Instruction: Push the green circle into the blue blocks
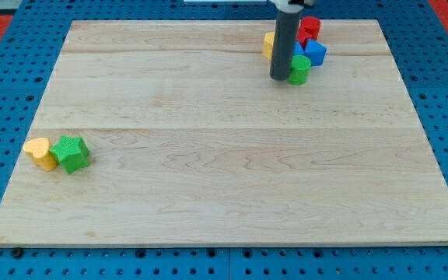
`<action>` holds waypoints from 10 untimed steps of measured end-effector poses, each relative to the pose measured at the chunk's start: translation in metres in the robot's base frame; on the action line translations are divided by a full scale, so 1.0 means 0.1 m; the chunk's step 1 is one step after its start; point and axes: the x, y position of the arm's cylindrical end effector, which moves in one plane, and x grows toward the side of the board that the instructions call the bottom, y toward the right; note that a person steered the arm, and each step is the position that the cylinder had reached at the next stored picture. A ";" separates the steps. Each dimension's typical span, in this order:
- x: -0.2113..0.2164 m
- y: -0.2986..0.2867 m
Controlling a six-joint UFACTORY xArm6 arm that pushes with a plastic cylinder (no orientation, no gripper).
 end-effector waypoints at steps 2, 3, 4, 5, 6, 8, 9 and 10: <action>-0.01 0.13; -0.03 0.12; -0.15 0.06; -0.31 0.03; -0.44 0.03; -0.49 0.02; -0.42 0.05; -0.40 0.11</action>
